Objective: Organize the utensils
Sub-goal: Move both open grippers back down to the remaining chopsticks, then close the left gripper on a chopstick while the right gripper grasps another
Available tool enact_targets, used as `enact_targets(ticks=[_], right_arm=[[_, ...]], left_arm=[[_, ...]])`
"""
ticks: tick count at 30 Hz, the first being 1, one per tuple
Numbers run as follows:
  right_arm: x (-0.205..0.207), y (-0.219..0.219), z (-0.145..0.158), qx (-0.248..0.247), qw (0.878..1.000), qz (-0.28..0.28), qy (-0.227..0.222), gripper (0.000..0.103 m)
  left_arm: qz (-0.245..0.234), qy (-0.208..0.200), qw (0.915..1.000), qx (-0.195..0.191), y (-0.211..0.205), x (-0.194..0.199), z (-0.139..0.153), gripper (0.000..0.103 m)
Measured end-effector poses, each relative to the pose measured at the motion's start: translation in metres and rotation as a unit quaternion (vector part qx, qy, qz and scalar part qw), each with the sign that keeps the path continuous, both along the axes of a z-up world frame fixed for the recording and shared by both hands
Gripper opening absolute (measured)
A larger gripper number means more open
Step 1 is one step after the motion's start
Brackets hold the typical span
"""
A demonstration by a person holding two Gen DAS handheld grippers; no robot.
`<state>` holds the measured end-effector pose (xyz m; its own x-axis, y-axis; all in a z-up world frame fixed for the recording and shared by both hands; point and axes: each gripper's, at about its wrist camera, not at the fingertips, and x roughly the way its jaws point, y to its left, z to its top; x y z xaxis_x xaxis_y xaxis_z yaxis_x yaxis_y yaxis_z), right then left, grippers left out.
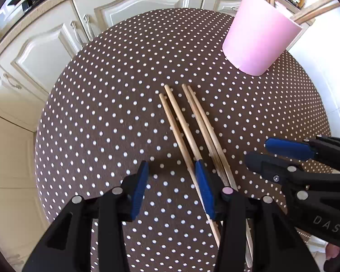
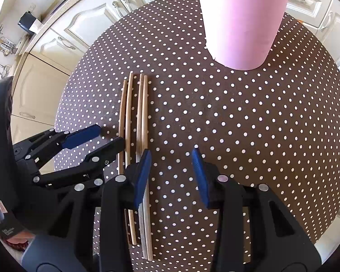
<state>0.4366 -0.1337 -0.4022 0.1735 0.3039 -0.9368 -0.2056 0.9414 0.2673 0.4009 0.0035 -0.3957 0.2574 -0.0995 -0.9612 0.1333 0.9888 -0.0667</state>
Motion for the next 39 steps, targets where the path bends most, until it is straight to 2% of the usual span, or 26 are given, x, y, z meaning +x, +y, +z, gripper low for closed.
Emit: enact_targets(ticks=[1,4,6,7,11,16,25,28,29,33,34,39], right_arm=[[0.001,0.0,-0.001,-0.001,1.0,0.001,0.001,0.039],[0.006,0.001,-0.004,0.005,1.0,0.003,0.007,0.039],[0.011,0.006,-0.004,0.006,1.0,0.009,0.011,0.039],[0.013,0.01,-0.006,0.006,1.0,0.015,0.015,0.038],[0.019,0.026,-0.012,0.0,0.999,0.031,0.025,0.035],[0.025,0.046,-0.011,-0.041,0.998,0.053,0.014,0.028],[0.041,0.095,-0.017,-0.087,0.993,0.078,0.019,0.027],[0.036,0.096,-0.018,-0.085,0.993,0.078,0.026,0.025],[0.036,0.098,-0.019,-0.089,0.992,0.08,0.028,0.02],[0.03,0.088,-0.021,-0.101,0.99,0.09,0.033,0.014],[0.03,0.086,-0.021,-0.105,0.99,0.09,0.033,0.009],[0.033,0.092,-0.023,-0.119,0.987,0.101,0.039,0.006]], left_arm=[[-0.004,-0.002,1.0,0.006,-0.003,0.002,0.0,0.043],[-0.021,-0.009,0.9992,0.032,-0.008,0.001,-0.001,0.032],[-0.019,-0.01,0.9994,0.028,-0.004,0.002,-0.001,0.022],[-0.017,-0.009,0.9994,0.028,0.0,0.003,0.0,0.012],[-0.001,0.0,0.9999,-0.011,0.017,0.007,0.0,0.007],[0.009,0.001,0.9995,-0.032,0.029,0.008,-0.001,0.007],[0.027,0.002,0.9983,-0.051,0.04,0.002,-0.003,0.006],[0.032,0.003,0.9977,-0.06,0.045,0.002,-0.004,0.006],[0.033,0.004,0.9975,-0.063,0.046,0.002,-0.004,0.006],[0.035,0.008,0.9971,-0.068,0.046,0.003,-0.005,0.006],[0.035,0.011,0.997,-0.069,0.046,0.004,-0.005,0.006],[0.035,0.029,0.9971,-0.062,0.044,0.013,-0.006,0.007]])
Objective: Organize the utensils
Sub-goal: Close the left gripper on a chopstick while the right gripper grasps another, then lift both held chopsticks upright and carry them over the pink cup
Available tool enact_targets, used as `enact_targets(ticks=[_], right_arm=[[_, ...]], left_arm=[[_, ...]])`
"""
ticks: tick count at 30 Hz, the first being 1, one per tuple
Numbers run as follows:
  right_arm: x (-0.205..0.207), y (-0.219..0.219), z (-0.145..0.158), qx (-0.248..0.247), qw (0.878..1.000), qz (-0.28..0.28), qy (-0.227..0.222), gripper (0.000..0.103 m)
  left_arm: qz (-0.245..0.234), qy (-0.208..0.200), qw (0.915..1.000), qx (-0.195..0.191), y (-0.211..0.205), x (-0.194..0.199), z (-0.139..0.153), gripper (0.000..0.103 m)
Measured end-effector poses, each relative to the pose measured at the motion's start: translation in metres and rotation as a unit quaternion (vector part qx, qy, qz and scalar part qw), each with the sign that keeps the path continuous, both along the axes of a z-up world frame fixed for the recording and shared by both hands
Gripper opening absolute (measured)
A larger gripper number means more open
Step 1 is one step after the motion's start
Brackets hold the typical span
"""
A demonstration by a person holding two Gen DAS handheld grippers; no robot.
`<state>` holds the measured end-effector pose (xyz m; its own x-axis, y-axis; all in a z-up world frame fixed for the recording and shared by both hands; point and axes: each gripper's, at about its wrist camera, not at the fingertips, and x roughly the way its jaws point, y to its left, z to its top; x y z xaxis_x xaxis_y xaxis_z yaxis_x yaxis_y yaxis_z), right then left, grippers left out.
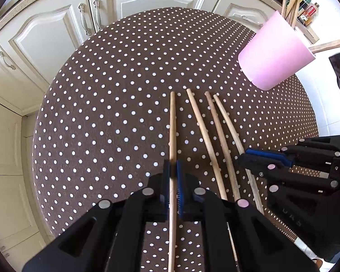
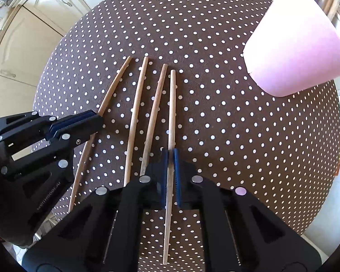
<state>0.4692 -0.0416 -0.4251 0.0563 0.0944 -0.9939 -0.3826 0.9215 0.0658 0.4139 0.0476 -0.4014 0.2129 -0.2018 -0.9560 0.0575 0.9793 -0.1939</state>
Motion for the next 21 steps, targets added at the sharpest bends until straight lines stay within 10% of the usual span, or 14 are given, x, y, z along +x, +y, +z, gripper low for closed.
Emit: enact_targets(ticks=[11,21], right_arm=[[0.006,-0.032,0.003,0.059,0.997,-0.039,0.012,0.006],[-0.008,-0.076,0.041,0.136,0.988,-0.073,-0.025,0.006]], left_arm=[[-0.017,-0.011,0.9986,0.049,-0.023,0.003,0.001,0.005],[-0.02,-0.107,0.9939,-0.019,-0.03,-0.012,0.045,0.005]])
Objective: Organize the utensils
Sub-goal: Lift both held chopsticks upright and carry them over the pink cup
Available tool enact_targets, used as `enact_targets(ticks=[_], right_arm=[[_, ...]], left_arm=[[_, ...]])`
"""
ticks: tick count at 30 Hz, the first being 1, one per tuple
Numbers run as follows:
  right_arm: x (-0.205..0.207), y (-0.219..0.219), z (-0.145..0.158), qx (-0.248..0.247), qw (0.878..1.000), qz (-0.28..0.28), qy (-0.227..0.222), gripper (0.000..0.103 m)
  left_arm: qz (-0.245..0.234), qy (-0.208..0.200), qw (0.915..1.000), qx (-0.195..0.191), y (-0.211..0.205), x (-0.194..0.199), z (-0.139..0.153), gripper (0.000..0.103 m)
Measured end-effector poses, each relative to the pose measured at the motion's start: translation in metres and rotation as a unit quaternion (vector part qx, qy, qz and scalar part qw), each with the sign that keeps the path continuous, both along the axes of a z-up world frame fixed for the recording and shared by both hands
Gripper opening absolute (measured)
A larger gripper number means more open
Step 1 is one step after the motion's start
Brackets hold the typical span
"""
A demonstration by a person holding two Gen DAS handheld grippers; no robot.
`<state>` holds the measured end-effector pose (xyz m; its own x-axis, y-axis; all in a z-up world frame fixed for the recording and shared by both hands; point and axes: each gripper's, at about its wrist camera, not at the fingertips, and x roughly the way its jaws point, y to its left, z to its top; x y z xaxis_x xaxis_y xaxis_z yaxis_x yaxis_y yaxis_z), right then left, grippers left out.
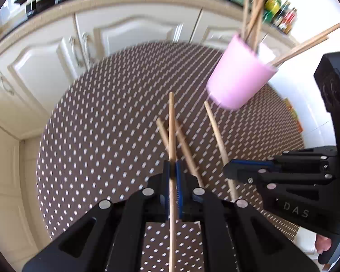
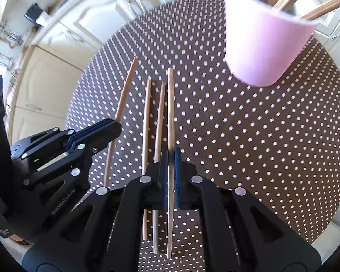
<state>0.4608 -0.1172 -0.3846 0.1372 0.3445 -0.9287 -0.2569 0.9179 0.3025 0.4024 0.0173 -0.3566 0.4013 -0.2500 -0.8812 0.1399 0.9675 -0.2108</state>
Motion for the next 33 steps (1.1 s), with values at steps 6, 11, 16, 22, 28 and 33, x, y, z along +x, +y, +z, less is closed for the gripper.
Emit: enact_targets(ticks=[6,11,16,22,28,33], right_arm=[[-0.007,-0.03,0.038,0.025,0.999,-0.014,-0.039,0.006],[-0.01,-0.061,0.073,0.045,0.996,-0.032,-0.076,0.006],[-0.02,-0.085,0.111,0.057,0.99,-0.043,-0.119,0.006],[-0.02,-0.099,0.157,0.067,0.981,-0.059,-0.172,0.006],[0.002,-0.103,0.183,0.086,0.97,-0.075,-0.213,0.006],[0.023,-0.105,0.203,0.099,0.962,-0.081,-0.243,0.006]], left_arm=[[-0.011,-0.055,0.9981,-0.023,-0.013,0.0,0.029,0.005],[-0.015,-0.083,0.9956,-0.04,-0.023,0.0,0.048,0.005],[-0.022,-0.122,0.9907,-0.057,-0.034,0.01,0.072,0.005],[-0.022,-0.171,0.9817,-0.081,-0.052,0.024,0.108,0.005],[-0.021,-0.213,0.9723,-0.094,-0.067,0.043,0.139,0.005],[-0.016,-0.245,0.9646,-0.096,-0.076,0.062,0.162,0.005]])
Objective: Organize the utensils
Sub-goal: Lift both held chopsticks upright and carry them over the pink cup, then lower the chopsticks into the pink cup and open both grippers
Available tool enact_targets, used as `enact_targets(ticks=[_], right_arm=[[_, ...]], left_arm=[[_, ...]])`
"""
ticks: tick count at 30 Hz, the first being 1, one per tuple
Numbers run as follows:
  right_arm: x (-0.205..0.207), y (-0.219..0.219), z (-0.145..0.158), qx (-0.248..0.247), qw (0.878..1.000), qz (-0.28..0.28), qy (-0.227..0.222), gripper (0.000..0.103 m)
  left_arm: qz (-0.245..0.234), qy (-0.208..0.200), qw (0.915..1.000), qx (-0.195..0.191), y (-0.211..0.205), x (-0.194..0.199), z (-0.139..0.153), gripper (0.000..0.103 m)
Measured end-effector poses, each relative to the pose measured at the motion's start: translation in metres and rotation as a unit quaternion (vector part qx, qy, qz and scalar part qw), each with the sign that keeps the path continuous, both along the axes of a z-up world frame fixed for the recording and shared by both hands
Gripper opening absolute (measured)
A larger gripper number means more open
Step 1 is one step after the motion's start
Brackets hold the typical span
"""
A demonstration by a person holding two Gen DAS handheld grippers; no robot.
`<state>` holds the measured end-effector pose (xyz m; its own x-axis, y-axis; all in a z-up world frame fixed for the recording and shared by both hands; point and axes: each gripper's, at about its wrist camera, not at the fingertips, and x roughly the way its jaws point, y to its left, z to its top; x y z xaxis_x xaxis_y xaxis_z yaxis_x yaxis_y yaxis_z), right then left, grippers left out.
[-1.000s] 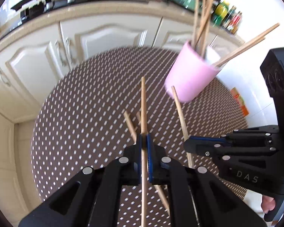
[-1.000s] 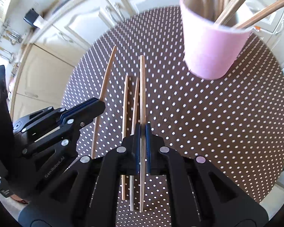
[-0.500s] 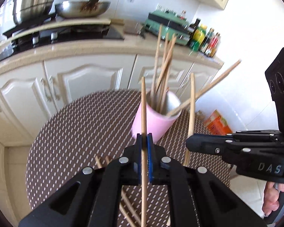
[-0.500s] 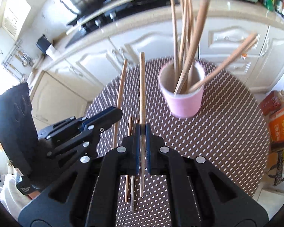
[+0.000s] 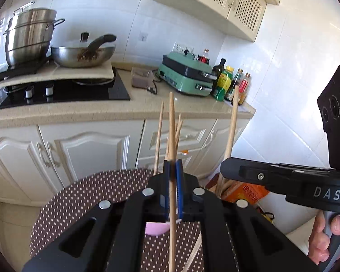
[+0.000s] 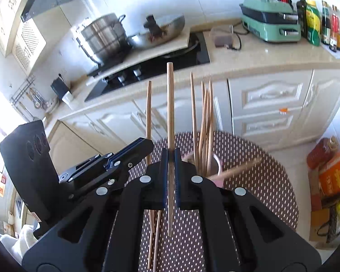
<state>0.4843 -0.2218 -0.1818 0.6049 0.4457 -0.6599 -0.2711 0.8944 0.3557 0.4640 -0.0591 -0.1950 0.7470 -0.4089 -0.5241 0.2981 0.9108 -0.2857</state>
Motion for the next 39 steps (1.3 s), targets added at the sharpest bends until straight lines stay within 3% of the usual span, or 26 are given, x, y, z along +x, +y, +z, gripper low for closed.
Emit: enact_targets(ticks=[8,15,25,39], right_arm=[[0.018,-0.007,0.025,0.01,0.998,-0.01,-0.053,0.006],[0.033,-0.017,0.036,0.0,0.996,-0.024,-0.085,0.006],[0.047,-0.03,0.018,-0.023,0.996,-0.031,-0.082,0.006],[0.053,-0.022,-0.012,-0.041,0.998,-0.005,-0.045,0.006]], left_arm=[[0.033,-0.031,0.9989,-0.01,0.0,0.026,0.018,0.005],[0.059,-0.04,0.9973,-0.019,-0.002,0.046,0.013,0.005],[0.073,-0.04,0.9964,-0.011,-0.014,0.068,-0.005,0.005],[0.07,-0.024,0.9973,0.003,-0.023,0.076,-0.034,0.005]])
